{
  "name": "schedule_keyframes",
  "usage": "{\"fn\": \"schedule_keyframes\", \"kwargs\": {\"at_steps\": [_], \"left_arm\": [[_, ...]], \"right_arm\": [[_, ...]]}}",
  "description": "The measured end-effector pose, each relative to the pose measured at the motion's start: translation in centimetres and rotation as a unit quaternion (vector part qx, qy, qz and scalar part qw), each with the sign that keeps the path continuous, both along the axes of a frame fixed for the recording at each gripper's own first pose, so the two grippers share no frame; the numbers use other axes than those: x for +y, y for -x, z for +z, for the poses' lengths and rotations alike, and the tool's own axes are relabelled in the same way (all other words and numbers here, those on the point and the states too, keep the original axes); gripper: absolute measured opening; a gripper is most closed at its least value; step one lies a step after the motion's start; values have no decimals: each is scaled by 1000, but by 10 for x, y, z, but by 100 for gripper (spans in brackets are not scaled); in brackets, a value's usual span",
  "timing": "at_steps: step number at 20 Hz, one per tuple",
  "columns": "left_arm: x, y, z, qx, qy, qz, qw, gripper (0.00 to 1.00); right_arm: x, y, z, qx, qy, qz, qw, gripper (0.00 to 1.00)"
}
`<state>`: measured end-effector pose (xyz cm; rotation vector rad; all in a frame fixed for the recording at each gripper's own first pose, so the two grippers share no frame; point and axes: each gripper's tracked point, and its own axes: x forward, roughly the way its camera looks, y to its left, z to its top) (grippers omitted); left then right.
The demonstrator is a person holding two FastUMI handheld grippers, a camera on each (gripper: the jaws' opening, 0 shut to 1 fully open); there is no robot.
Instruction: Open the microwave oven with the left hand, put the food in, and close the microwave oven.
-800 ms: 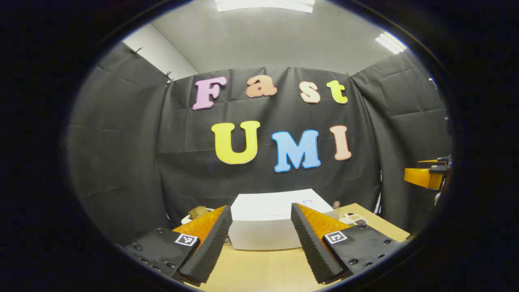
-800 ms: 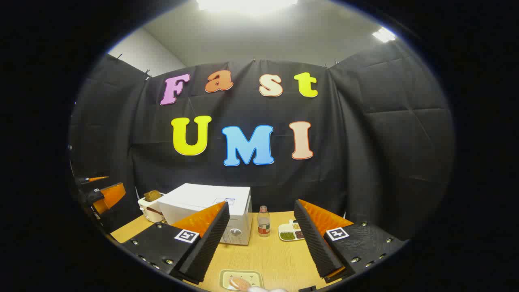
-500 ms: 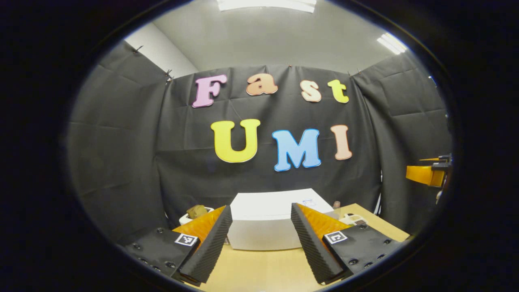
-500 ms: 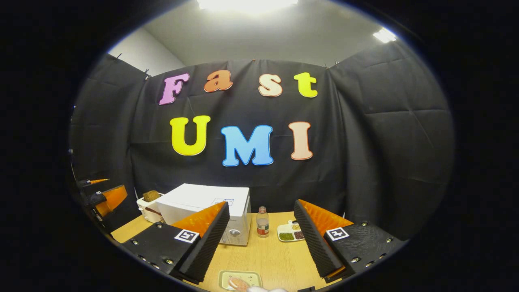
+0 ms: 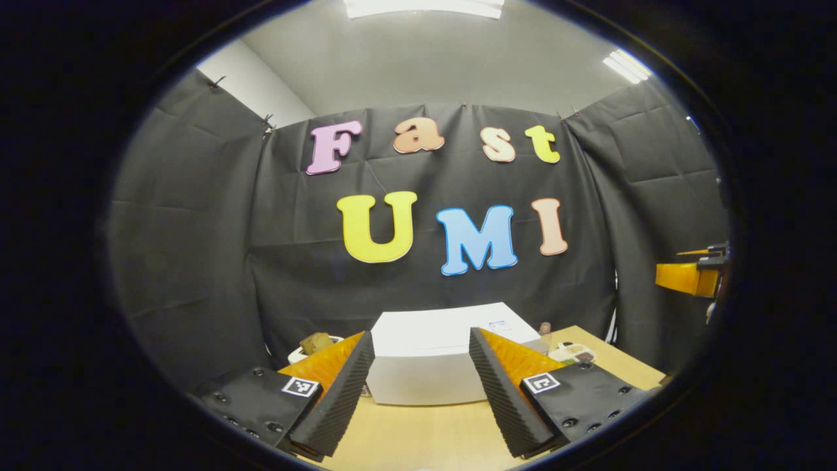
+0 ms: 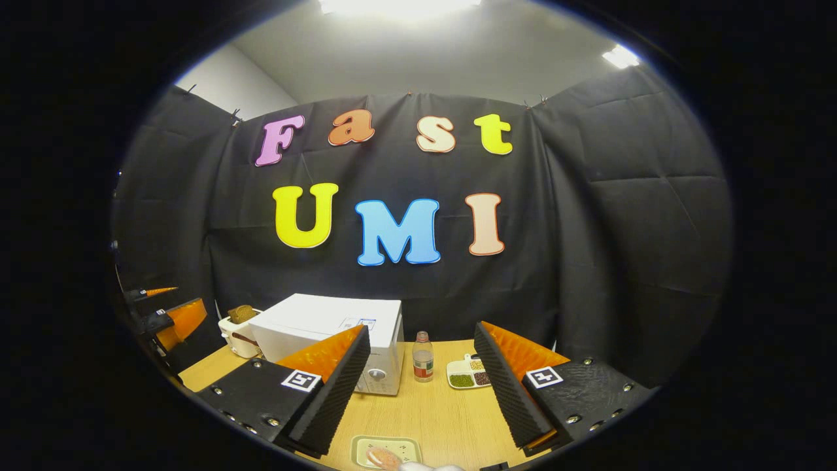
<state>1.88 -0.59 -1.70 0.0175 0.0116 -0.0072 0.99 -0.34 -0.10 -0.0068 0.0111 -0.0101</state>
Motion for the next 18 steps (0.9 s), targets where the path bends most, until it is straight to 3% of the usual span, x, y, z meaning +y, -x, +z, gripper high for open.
{"fn": "schedule_keyframes", "kwargs": {"at_steps": [1, 2, 4, 8, 12, 15, 16, 17, 18], "left_arm": [[-2, -2, -6, -1, -2, 0, 1000, 95], [-8, -6, -12, 0, -3, -2, 1000, 100], [-25, -17, -32, 1, 1, -11, 1000, 100], [-78, -48, -99, 17, 5, -46, 999, 98], [-137, -99, -174, 44, -8, -83, 996, 95], [-170, -141, -208, 52, -26, -90, 994, 100], [-181, -156, -218, 58, -25, -92, 994, 95], [-188, -169, -226, 59, -21, -92, 994, 100], [-194, -183, -232, 61, -17, -90, 994, 98]], "right_arm": [[0, 0, 1, 0, 0, 1, 1000, 98], [-3, 0, 5, -3, -2, -1, 1000, 98], [-8, 0, 8, -3, -7, -3, 1000, 98], [-19, 1, 15, 5, 0, -12, 1000, 98], [-36, 0, 15, 20, 1, -30, 999, 98], [-53, 0, 8, 38, 21, -49, 998, 98], [-57, 0, 6, 44, 27, -55, 997, 98], [-62, 0, 4, 49, 31, -60, 997, 98], [-66, 0, 3, 53, 35, -65, 996, 98]]}}
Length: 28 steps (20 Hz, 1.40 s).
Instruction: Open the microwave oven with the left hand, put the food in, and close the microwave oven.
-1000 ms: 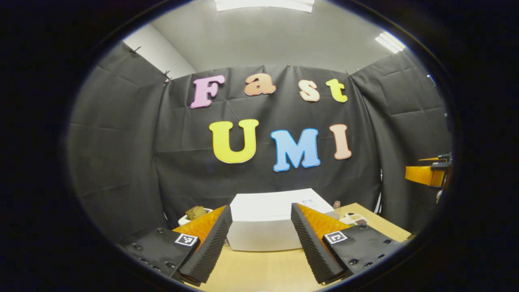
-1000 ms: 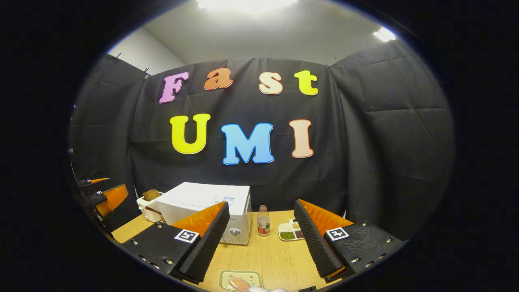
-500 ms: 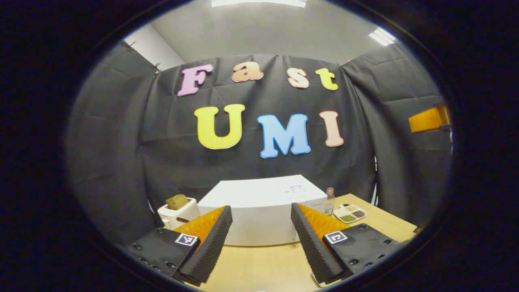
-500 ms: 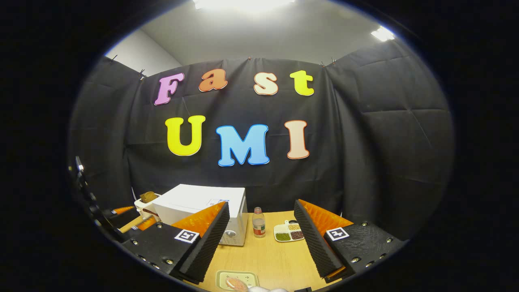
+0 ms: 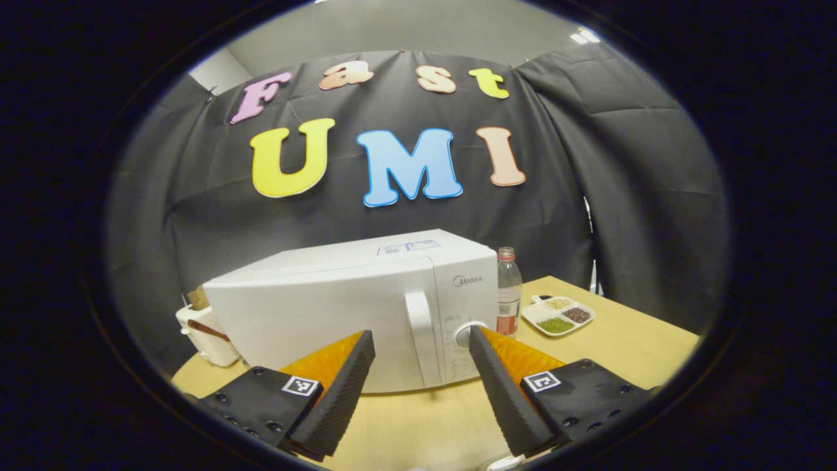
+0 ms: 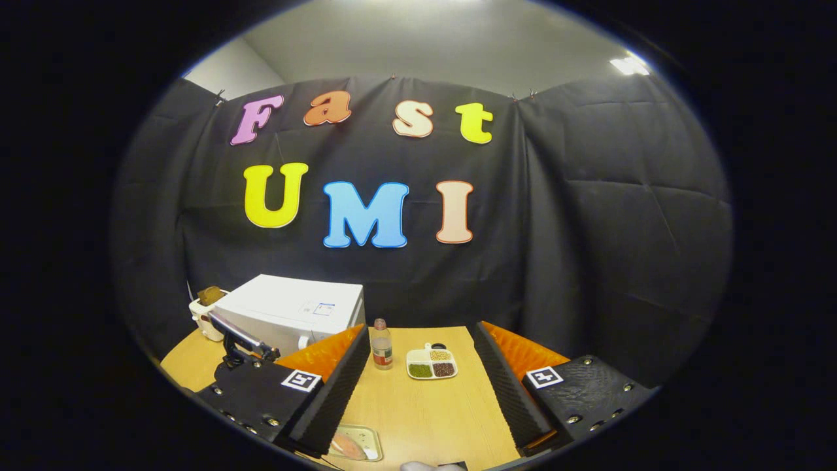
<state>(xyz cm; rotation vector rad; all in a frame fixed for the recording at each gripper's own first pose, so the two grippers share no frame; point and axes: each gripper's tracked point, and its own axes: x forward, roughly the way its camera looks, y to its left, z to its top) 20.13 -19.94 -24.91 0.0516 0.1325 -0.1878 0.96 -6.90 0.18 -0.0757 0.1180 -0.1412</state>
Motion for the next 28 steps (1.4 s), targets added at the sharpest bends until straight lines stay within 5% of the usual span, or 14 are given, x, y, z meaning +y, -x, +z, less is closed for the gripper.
{"fn": "schedule_keyframes", "kwargs": {"at_steps": [11, 12, 18, 28], "left_arm": [[-4, -54, -33, 24, 36, 28, 999, 100], [-5, -55, -38, 27, 34, 26, 999, 95], [-12, -62, -51, 51, 54, 11, 997, 30], [-7, -54, -50, 59, 44, 10, 997, 17]], "right_arm": [[-19, 2, -23, 38, 15, -19, 999, 98], [-19, 1, -22, 37, 16, -20, 999, 98], [-7, -1, -19, 31, -3, -8, 999, 98], [-1, 2, -21, 35, 1, -8, 999, 98]]}}
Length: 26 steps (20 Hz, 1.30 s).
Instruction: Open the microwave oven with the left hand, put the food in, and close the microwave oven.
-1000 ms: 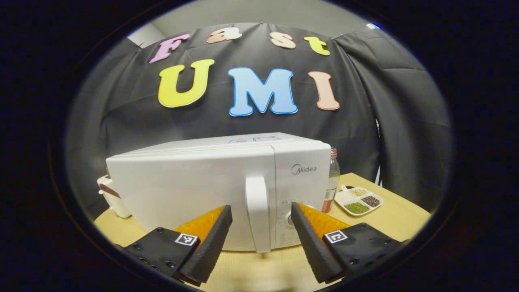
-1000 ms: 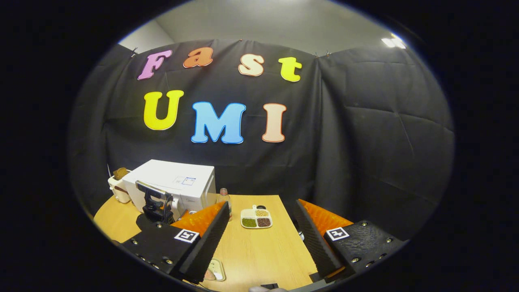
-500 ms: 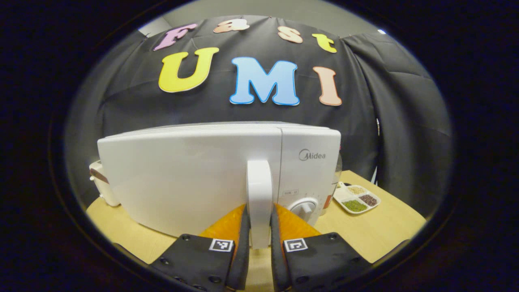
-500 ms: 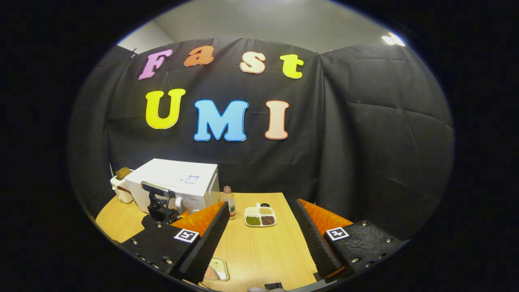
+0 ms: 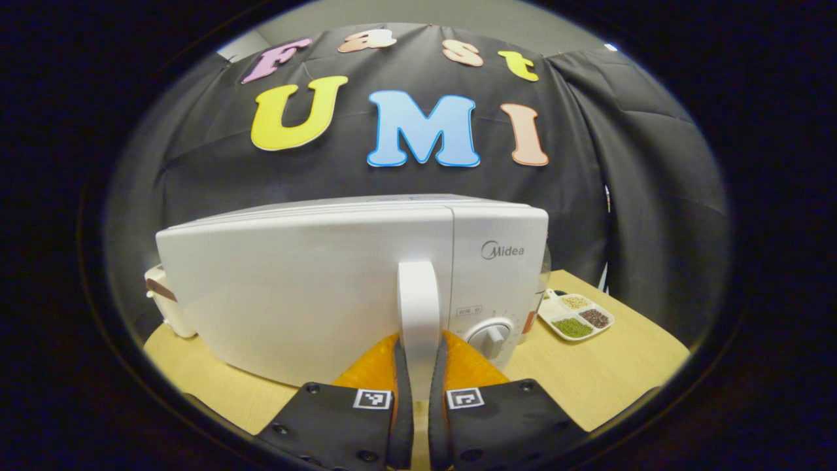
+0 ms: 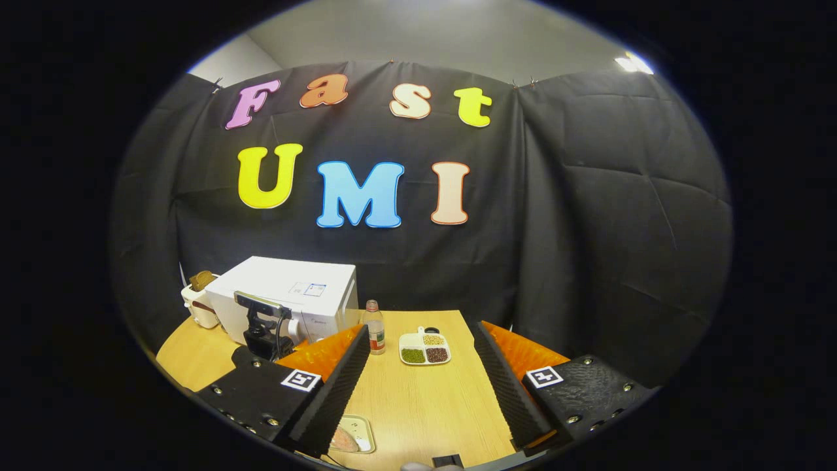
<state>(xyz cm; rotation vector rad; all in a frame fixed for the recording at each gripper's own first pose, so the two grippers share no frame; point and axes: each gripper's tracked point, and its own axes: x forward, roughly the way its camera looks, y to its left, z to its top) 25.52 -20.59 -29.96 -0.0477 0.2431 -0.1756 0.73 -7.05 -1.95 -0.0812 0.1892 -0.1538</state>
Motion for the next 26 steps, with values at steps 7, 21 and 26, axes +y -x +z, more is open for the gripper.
{"fn": "schedule_keyframes", "kwargs": {"at_steps": [7, 21, 26], "left_arm": [[0, 3, -1, 9, -7, -8, 1000, 15], [95, 175, -11, 31, -33, 13, 999, 14], [144, 217, -16, 48, -42, 40, 997, 18]], "right_arm": [[0, 5, 2, -3, -3, 4, 1000, 98], [60, 6, 0, -12, -33, 93, 995, 98], [85, 12, -3, -12, -37, 120, 992, 98]]}}
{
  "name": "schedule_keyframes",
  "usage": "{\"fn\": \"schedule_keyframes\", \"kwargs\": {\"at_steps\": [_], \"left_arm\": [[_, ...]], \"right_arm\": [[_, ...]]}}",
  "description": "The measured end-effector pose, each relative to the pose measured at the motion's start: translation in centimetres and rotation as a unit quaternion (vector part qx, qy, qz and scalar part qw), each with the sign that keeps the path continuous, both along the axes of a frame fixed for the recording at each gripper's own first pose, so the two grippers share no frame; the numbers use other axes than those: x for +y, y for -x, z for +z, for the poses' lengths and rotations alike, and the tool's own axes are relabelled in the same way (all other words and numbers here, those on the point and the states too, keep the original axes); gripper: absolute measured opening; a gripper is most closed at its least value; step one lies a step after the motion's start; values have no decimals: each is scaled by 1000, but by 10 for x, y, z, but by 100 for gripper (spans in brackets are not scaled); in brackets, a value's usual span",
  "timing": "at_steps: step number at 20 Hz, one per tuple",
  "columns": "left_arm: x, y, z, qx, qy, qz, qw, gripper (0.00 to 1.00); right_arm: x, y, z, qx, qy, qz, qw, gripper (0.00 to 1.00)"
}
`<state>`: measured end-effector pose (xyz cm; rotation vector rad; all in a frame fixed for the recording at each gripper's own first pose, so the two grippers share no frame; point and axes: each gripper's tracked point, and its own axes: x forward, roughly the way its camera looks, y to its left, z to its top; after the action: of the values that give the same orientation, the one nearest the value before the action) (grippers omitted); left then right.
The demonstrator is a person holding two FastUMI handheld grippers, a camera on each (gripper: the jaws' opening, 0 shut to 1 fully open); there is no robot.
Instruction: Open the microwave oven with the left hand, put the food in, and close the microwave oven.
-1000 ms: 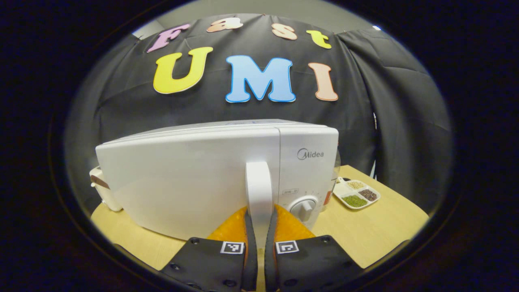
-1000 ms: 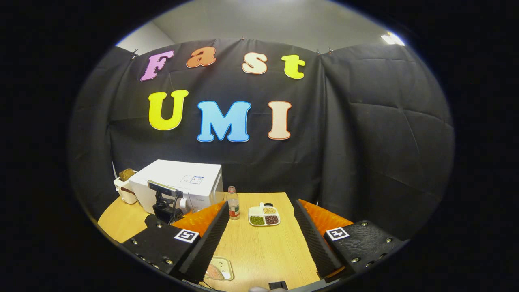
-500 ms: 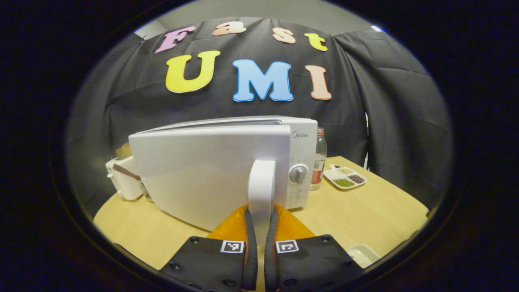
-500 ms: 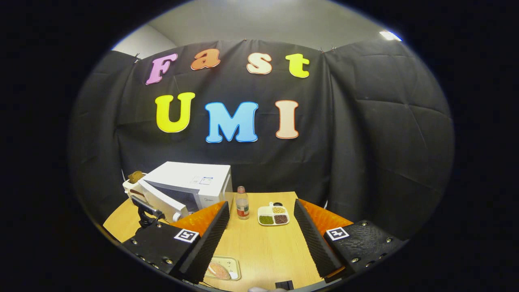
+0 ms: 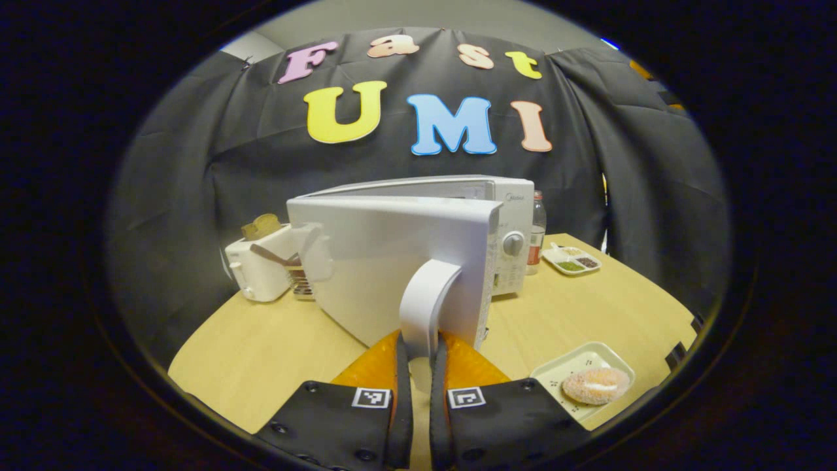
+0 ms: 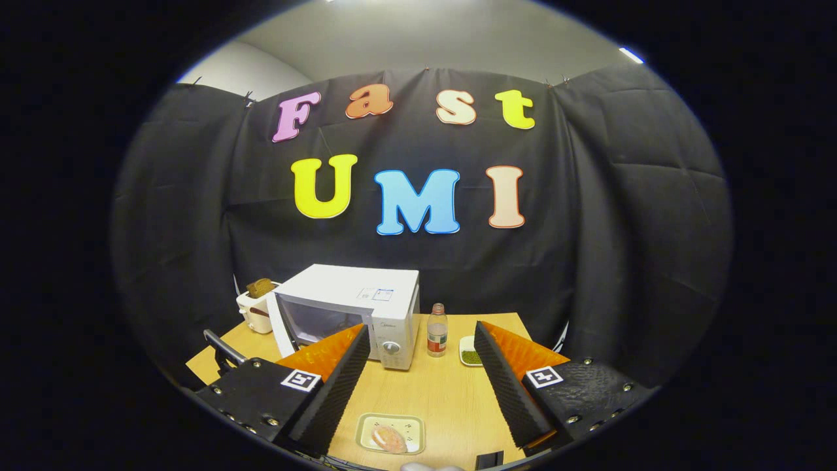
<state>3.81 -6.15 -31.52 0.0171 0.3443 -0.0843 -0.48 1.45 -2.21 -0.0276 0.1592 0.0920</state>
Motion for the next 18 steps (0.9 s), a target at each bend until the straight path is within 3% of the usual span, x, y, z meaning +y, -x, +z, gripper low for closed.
{"fn": "schedule_keyframes", "kwargs": {"at_steps": [3, 5, 7, 8, 12, 18], "left_arm": [[30, 19, -3, 4, -7, 17, 1000, 26], [53, 28, -7, 8, -17, 32, 999, 25], [76, 35, -8, 7, -26, 43, 999, 34], [87, 37, -9, 9, -28, 49, 998, 57], [122, 48, -10, 16, -34, 73, 997, 99], [167, 72, -13, 30, -9, 106, 994, 100]], "right_arm": [[11, 4, 3, -4, -14, 11, 1000, 98], [15, 7, -1, -1, -12, 14, 1000, 98], [19, 11, 0, -5, -9, 17, 1000, 98], [20, 12, -3, -5, -8, 18, 1000, 98], [30, 15, -9, 0, -11, 29, 1000, 98], [51, 19, -17, 7, -11, 55, 998, 98]]}}
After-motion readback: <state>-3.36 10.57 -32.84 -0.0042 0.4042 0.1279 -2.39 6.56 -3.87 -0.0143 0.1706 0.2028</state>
